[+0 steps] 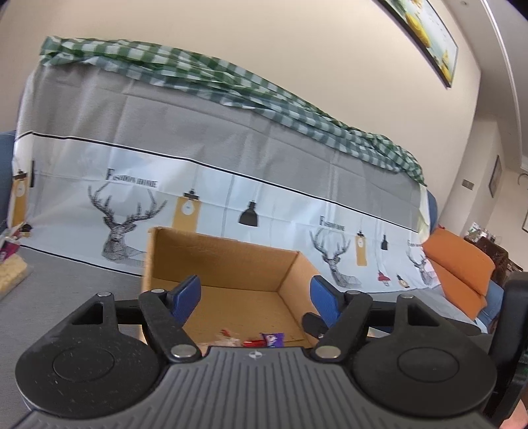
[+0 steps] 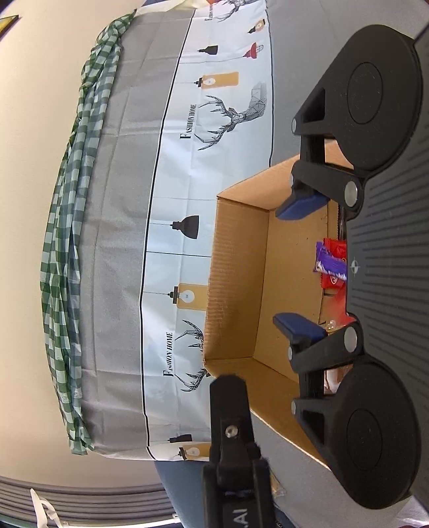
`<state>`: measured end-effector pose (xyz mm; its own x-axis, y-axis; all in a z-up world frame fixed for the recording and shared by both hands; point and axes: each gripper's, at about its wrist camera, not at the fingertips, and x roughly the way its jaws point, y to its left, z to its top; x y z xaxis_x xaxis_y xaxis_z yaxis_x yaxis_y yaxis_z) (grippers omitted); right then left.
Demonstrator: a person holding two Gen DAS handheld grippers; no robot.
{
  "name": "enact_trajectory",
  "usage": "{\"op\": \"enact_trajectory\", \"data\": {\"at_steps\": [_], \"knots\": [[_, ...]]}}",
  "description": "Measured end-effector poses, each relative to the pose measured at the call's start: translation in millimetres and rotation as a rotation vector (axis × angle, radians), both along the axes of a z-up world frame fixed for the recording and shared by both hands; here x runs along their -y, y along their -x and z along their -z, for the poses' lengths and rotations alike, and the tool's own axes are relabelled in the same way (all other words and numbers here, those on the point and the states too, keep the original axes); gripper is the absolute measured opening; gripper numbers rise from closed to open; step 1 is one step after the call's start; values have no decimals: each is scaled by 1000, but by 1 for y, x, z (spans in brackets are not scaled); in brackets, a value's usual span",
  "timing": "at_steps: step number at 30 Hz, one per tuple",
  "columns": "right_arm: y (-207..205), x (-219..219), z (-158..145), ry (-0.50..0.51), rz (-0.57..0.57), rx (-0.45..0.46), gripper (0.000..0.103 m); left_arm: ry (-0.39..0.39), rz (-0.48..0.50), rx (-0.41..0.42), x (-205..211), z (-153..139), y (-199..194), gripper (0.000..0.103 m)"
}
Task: Organize snacks
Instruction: 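Move both tools back toward the remaining snacks and grasp the pink stick with the left tool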
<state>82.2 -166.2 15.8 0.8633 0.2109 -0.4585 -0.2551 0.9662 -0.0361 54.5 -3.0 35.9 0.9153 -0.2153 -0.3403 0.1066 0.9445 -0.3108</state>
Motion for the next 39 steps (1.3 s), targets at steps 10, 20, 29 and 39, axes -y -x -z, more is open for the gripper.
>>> {"op": "enact_trajectory", "data": {"at_steps": [10, 20, 29, 39], "knots": [[9, -33, -9, -94, 17, 2, 66, -31, -111, -78, -59, 2, 20, 10], [37, -109, -15, -238, -157, 28, 23, -11, -298, -155, -161, 4, 25, 9], [33, -186, 7, -231, -259, -85, 23, -118, -493, -230, -236, 30, -16, 9], [13, -220, 21, -236, -246, -166, 24, -167, -542, -254, -281, 57, -58, 9]]}}
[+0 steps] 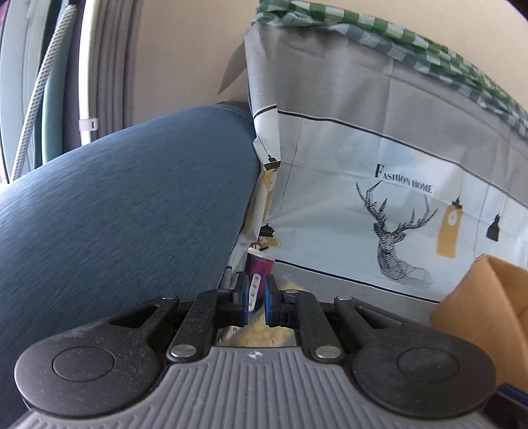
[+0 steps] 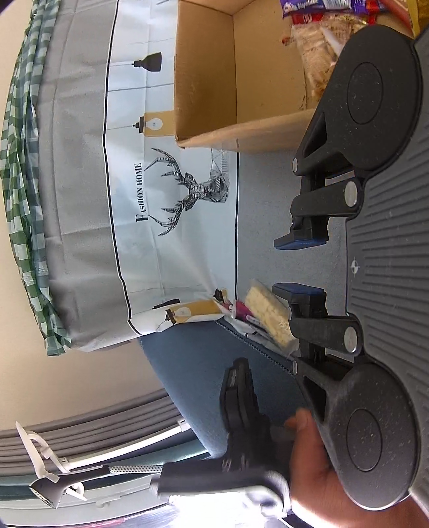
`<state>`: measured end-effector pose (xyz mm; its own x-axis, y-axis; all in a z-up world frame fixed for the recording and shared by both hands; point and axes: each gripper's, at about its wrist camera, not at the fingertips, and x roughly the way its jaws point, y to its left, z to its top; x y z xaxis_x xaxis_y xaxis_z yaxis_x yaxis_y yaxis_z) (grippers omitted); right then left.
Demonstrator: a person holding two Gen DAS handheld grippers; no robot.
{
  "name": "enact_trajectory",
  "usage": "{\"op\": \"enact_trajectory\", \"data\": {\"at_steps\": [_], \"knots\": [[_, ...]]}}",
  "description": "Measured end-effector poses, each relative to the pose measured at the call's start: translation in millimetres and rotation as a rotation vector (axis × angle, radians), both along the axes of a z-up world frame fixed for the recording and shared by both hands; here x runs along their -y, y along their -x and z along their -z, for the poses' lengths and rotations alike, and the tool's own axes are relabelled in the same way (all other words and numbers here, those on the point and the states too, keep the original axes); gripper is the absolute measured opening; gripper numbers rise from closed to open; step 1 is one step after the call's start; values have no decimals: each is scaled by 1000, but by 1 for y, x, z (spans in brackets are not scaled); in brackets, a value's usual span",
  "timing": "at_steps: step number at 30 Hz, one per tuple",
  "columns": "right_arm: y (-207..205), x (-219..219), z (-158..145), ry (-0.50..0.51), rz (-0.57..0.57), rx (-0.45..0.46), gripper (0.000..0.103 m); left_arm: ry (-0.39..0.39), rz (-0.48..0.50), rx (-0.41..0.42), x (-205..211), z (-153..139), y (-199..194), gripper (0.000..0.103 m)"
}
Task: Organize snacks
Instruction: 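Move both tools back toward the remaining snacks and grasp the pink stick with the left tool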
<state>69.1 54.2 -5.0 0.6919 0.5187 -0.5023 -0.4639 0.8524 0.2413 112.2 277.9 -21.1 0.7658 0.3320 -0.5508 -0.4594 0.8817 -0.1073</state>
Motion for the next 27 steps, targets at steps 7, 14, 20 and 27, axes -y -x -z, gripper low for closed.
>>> {"op": "enact_trajectory", "data": {"at_steps": [7, 14, 20, 27], "knots": [[-10, -5, 2, -18, 13, -42, 24, -39, -13, -84, 4, 24, -41, 10], [-15, -8, 0, -47, 20, -56, 24, -69, -12, -196, 5, 48, -76, 17], [-17, -6, -2, -61, 33, -61, 25, -53, 35, -299, 8, 66, -96, 57], [-22, -10, 7, -25, 29, -98, 29, -24, 43, -299, 6, 60, -88, 6]]}}
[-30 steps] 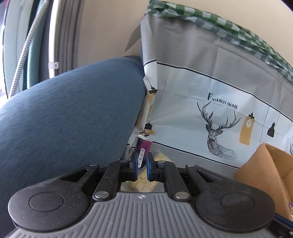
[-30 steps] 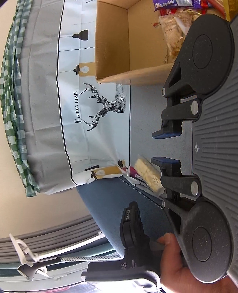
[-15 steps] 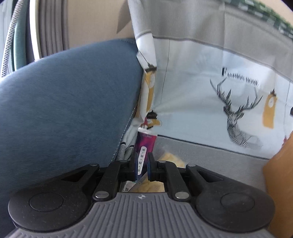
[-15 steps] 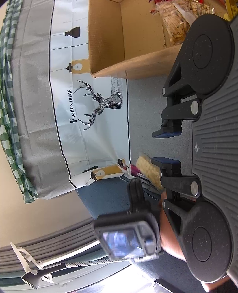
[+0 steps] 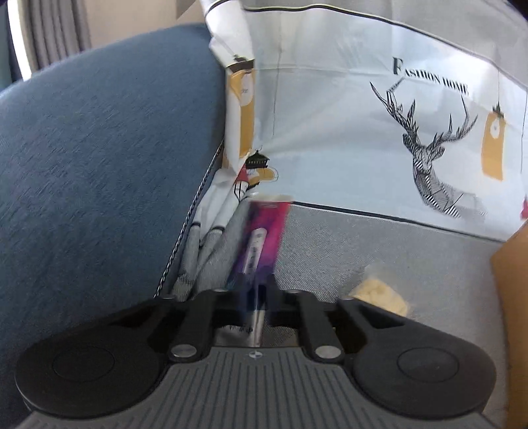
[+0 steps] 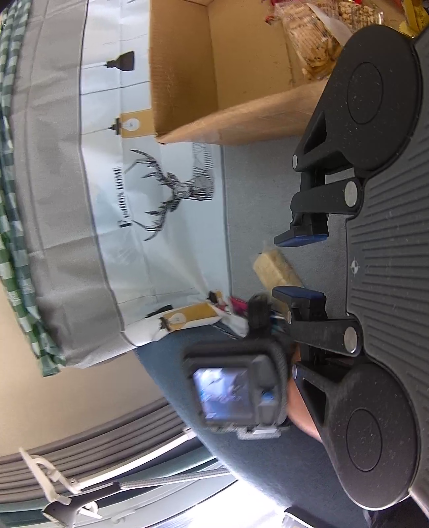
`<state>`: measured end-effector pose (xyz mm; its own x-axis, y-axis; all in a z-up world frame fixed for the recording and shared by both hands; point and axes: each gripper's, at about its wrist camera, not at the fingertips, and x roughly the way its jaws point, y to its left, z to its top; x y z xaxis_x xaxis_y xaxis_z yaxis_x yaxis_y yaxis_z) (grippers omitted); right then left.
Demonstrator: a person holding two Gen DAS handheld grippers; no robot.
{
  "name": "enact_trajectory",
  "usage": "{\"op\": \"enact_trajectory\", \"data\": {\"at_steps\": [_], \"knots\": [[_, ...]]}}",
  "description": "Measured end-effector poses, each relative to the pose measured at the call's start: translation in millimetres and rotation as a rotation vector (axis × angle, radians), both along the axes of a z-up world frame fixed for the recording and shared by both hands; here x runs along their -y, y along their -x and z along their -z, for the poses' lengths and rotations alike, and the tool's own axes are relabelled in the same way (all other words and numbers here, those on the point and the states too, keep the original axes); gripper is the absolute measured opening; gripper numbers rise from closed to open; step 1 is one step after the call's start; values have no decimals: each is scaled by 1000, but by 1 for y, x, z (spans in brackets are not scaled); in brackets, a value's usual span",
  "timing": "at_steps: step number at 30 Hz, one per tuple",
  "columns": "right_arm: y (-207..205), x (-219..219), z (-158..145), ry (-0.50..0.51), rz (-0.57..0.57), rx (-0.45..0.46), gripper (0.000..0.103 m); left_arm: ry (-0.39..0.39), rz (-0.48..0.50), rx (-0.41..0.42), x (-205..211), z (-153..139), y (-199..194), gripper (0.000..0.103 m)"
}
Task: Organize snacks
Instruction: 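Hold the pink snack stick in the left tool while the right tool grasps the wafer bar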
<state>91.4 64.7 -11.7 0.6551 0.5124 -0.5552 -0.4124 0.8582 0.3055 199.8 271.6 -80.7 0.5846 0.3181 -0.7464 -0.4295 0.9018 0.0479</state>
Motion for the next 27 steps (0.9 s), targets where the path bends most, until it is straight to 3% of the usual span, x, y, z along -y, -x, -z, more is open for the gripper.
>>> {"op": "enact_trajectory", "data": {"at_steps": [4, 6, 8, 10, 11, 16, 18, 20, 21, 22, 27], "knots": [[-2, -4, 9, 27, -11, -30, 33, 130, 80, -41, -1, -3, 8, 3], [-2, -4, 12, 30, -18, -42, 34, 64, 78, -13, 7, -9, 15, 4], [0, -3, 13, 35, -21, -44, 34, 1, 69, 40, 13, -15, 20, 11], [3, -2, 13, 42, -25, -38, 34, 5, 70, 70, 15, -16, 21, 26], [4, -1, 13, 47, -27, -37, 34, -3, 64, 76, 16, -16, 21, 29], [7, -2, 16, 63, -49, -38, 34, -33, 12, 68, 17, -6, 6, 53], [6, -4, 16, 64, -58, -44, 34, -38, 12, 43, 16, 0, -1, 57], [6, -6, 16, 62, -68, -49, 34, -40, 8, 31, 13, 6, -6, 57], [6, -7, 16, 63, -75, -49, 35, -24, 11, 44, 10, 8, -6, 50], [6, -8, 17, 66, -81, -49, 36, 11, 16, 56, 6, 8, -7, 34], [3, -13, 22, 82, -89, -72, 38, 93, 54, 35, 3, 3, -5, 23]]}}
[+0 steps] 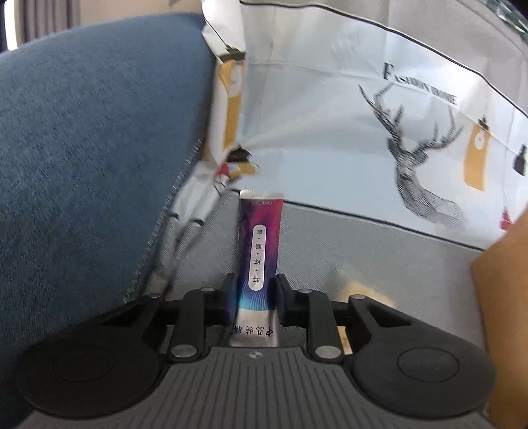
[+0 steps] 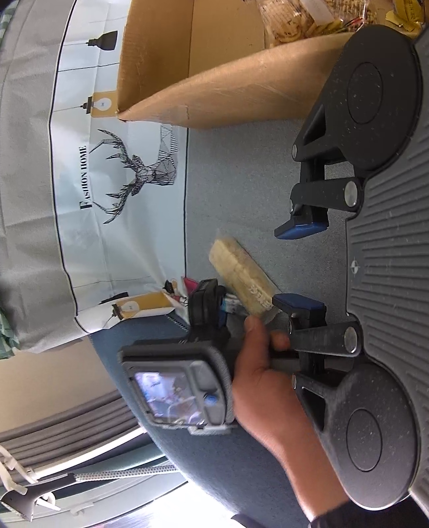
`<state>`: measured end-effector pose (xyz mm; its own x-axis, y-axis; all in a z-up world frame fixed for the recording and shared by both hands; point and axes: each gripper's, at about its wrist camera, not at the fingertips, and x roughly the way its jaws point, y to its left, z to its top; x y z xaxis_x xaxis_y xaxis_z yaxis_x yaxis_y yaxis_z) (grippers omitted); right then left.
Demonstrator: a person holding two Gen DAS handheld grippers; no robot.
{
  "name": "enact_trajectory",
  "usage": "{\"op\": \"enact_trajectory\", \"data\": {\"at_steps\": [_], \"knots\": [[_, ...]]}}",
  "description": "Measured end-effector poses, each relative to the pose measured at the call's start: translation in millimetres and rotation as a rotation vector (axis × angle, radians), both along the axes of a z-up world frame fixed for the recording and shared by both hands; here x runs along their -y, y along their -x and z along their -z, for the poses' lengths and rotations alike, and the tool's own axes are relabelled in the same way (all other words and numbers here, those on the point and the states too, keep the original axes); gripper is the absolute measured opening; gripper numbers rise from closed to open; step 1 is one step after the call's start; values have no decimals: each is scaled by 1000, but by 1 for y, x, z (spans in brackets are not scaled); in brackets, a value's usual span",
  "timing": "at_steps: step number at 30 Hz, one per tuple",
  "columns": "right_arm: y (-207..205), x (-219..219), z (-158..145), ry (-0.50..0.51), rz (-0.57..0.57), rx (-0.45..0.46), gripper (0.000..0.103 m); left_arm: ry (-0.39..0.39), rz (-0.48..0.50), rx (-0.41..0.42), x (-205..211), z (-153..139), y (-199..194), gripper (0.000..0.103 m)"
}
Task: Organize snacks
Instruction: 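Hold the pink snack stick in the left tool while the right tool grasps the wafer bar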
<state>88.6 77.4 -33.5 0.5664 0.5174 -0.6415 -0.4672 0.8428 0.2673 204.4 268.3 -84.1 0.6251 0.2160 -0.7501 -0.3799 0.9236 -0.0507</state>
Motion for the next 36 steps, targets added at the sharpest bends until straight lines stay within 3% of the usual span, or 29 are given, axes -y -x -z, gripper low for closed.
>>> {"op": "enact_trajectory", "data": {"at_steps": [4, 11, 13, 17, 18, 20, 23, 27, 36], "knots": [[-2, -1, 3, 5, 1, -19, 42, 87, 75, -44, 6, -6, 14, 20], [-3, -1, 11, 39, 3, -28, 51, 130, 287, -125, 47, -18, 65, 20], [-3, -1, 16, 56, -5, -50, 56, 156, 296, -133, 53, -24, 83, 19], [-1, -4, 28, 105, -2, -65, 59, 147, 195, -137, 53, -35, 119, 19], [-1, -4, 29, 106, 6, -63, 59, 159, 146, -129, 50, -36, 127, 19], [1, -5, 31, 106, -7, -55, 69, 223, 60, -120, 40, -36, 141, 20], [6, -12, 31, 137, -41, -13, 70, 253, -13, -133, 31, -33, 149, 20], [-4, -15, 34, 152, -50, -58, 71, 281, -28, -144, 24, -26, 140, 21], [-36, -18, 49, 103, 81, -94, 74, 243, -18, -237, 29, -13, 120, 28]]}}
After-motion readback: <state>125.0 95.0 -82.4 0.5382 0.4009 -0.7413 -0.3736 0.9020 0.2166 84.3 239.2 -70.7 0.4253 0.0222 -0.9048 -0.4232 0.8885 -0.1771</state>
